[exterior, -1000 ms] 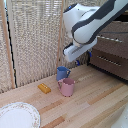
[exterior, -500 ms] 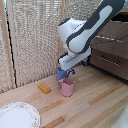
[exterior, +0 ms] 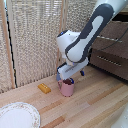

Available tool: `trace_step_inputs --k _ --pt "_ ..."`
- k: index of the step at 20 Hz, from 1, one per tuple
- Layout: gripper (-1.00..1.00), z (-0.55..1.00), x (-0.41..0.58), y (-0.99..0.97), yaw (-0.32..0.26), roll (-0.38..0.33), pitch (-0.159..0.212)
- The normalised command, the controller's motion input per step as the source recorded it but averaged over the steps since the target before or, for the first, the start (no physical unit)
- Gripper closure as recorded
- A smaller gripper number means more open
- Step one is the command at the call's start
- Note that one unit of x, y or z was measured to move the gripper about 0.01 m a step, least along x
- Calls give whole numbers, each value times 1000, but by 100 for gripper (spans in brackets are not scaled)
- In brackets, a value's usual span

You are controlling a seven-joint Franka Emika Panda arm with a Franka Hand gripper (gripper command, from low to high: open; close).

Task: Propose to navigate your clamp on the clench of the first drawer. Use gentle force to register to the cabinet. Send posterior your swing mandate till over it lurks, a cup of pink essence. Fortify your grip after aiming concentric with the pink cup’s periphery. Manoeuvre the pink towards the cabinet's top. Drop your compression till the cup is resting inside.

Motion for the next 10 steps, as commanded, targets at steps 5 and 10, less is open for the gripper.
trace_step_inputs --k 5,10 --pt "-100 -335 301 43 -60 133 -54" --pt "100 -270 150 -59 -2 34 -29"
